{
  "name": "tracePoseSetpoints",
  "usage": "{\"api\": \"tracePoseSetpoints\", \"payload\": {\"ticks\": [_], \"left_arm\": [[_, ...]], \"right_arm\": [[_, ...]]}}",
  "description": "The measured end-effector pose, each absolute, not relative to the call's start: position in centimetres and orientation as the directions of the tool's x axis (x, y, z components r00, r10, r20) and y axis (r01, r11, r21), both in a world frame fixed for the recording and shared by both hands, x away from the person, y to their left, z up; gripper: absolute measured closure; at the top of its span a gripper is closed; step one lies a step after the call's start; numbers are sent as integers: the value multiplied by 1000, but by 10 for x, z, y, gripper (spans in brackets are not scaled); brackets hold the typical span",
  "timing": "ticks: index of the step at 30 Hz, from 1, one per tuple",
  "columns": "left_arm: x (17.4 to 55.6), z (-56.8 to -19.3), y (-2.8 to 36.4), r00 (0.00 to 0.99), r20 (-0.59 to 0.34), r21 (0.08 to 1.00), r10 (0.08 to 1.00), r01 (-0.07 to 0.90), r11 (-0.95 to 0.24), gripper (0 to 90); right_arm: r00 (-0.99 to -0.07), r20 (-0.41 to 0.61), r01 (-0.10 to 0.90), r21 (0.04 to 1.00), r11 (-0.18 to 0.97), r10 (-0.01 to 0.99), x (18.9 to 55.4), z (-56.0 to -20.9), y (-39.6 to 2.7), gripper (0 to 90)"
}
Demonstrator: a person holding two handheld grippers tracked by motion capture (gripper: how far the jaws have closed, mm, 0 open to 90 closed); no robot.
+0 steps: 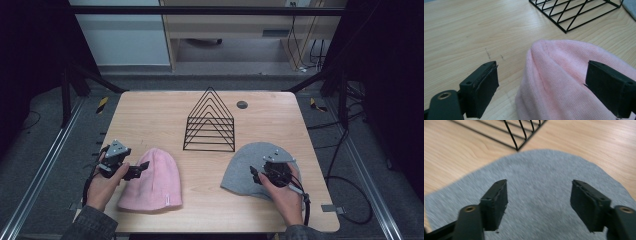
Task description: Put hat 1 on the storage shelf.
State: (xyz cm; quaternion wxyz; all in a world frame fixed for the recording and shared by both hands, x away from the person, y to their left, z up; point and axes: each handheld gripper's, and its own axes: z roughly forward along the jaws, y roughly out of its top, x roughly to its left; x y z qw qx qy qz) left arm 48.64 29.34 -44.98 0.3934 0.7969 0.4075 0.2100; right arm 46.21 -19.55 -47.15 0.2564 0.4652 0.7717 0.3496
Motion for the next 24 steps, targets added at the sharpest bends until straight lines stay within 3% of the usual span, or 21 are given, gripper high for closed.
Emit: {"api": "tracePoseSetpoints", "payload": {"ticks": [3,7,14,17,21,24], "left_arm": [[487,-448,290,608,-16,780,794,504,-371,120],[491,-441,282,633,-1,760,774,503,-411,120],[524,-433,267,636,12,721,772,529,-448,123],[520,-440,272,618,-41,768,785,522,-371,197],[516,-448,276,632,21,709,775,537,-457,214],[517,-448,281,622,-14,716,783,553,-427,215]], "right_arm": [[-435,-104,549,756,355,894,461,-477,-198,381],[-414,-72,545,779,310,908,461,-476,-206,383],[-378,-37,590,761,272,925,461,-476,-204,203],[-383,-32,581,769,268,923,460,-474,-204,220],[-393,-40,578,766,280,919,461,-473,-203,252],[-390,-48,578,765,285,920,460,-474,-202,237]]}}
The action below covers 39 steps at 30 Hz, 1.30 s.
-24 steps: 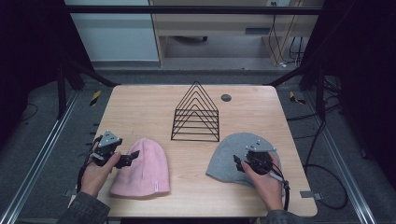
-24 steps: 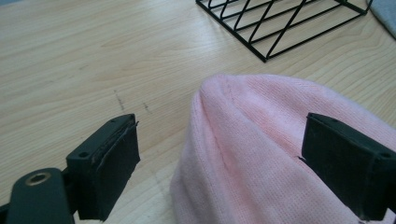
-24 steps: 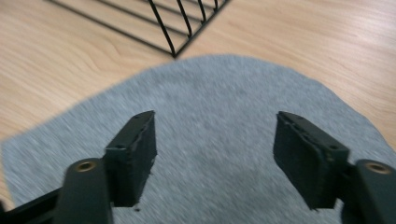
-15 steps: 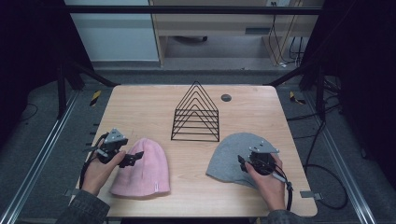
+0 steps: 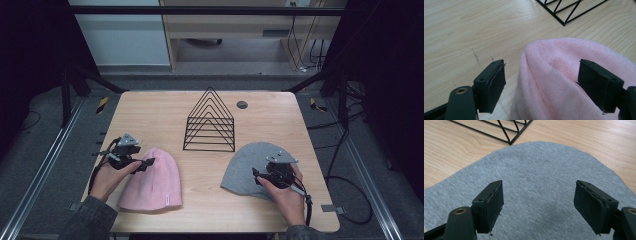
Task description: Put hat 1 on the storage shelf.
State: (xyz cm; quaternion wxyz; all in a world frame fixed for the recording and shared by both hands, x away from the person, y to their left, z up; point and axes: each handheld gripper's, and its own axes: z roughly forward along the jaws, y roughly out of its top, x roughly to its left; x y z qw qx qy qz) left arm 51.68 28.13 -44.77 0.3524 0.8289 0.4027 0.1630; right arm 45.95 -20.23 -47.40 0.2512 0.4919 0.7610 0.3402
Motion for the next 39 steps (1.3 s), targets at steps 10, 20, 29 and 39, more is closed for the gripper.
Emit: {"api": "tracePoseSetpoints", "payload": {"ticks": [10,20,29,39], "left_arm": [[522,-461,282,592,1,675,806,594,-438,351],[525,-472,267,617,-9,648,787,603,-465,226],[524,-472,266,623,-39,624,782,626,-468,555],[514,-457,273,615,-13,659,788,598,-456,749]], "right_arm": [[-403,-59,589,747,308,913,462,-477,-200,243],[-418,-53,591,742,316,907,461,-477,-198,231],[-425,-60,592,736,328,903,462,-477,-196,231],[-417,-66,585,743,323,907,461,-476,-196,238]]}}
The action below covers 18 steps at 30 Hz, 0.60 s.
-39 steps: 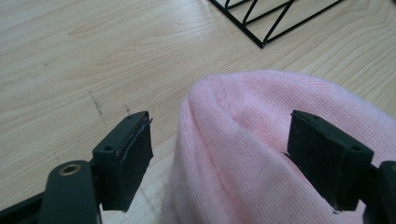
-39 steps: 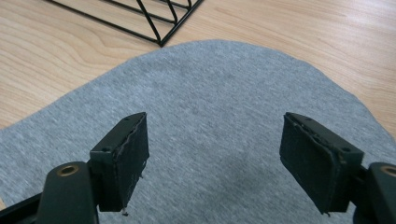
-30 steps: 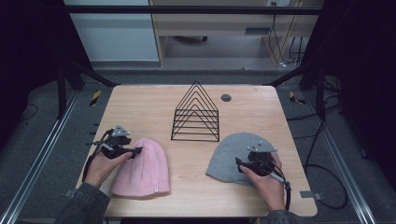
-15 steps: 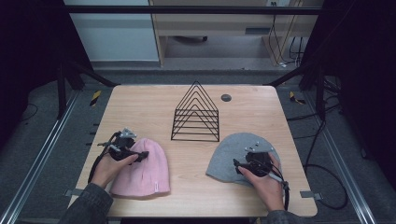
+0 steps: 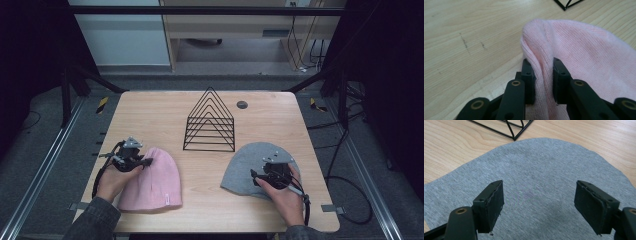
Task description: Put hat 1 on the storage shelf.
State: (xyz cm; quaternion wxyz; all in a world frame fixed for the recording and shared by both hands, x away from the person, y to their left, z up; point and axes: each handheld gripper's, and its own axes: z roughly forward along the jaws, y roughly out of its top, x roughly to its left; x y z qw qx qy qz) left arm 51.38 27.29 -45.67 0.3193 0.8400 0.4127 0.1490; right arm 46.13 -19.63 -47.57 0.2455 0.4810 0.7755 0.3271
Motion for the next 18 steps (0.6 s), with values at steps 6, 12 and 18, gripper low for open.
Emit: {"api": "tracePoseSetpoints", "payload": {"ticks": [6,12,18], "left_arm": [[501,-445,280,610,-15,707,792,566,-423,757],[493,-433,285,588,0,757,809,529,-384,761],[486,-419,283,596,7,795,803,484,-367,767]], "right_arm": [[-409,-63,577,756,311,911,461,-474,-197,241],[-402,-60,570,764,301,914,461,-473,-199,237],[-409,-61,566,766,305,911,460,-472,-198,237]]}}
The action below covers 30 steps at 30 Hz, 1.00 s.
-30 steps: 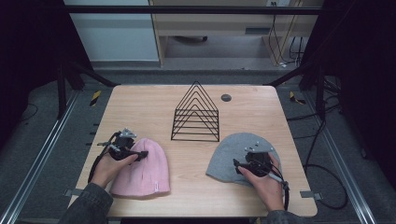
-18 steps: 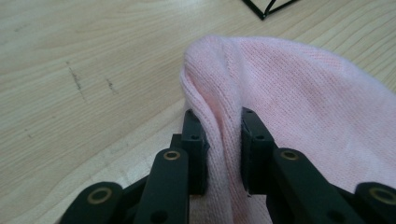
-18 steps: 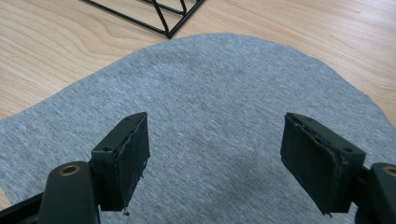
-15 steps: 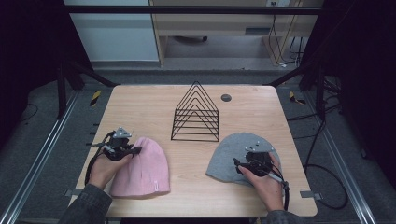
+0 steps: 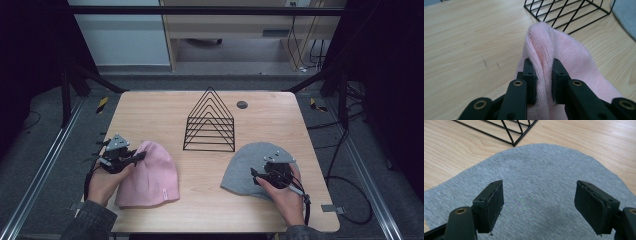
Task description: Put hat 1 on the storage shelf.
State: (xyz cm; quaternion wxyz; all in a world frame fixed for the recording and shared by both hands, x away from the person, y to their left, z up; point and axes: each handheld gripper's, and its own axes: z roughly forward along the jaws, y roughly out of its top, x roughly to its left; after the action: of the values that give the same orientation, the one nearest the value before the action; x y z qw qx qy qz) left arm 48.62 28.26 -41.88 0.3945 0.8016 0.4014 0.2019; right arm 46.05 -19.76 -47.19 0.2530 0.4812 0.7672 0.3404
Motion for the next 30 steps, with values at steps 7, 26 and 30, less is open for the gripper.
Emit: {"api": "tracePoseSetpoints", "payload": {"ticks": [7,26,30], "left_arm": [[476,-397,272,622,57,819,781,418,-392,771],[474,-321,245,642,171,864,747,267,-427,776],[478,-304,241,645,175,870,744,253,-424,776]], "right_arm": [[-424,-58,543,783,305,904,455,-467,-198,280],[-587,-110,439,790,429,802,437,-430,-147,342],[-638,-83,413,802,431,765,441,-415,-128,323]]}}
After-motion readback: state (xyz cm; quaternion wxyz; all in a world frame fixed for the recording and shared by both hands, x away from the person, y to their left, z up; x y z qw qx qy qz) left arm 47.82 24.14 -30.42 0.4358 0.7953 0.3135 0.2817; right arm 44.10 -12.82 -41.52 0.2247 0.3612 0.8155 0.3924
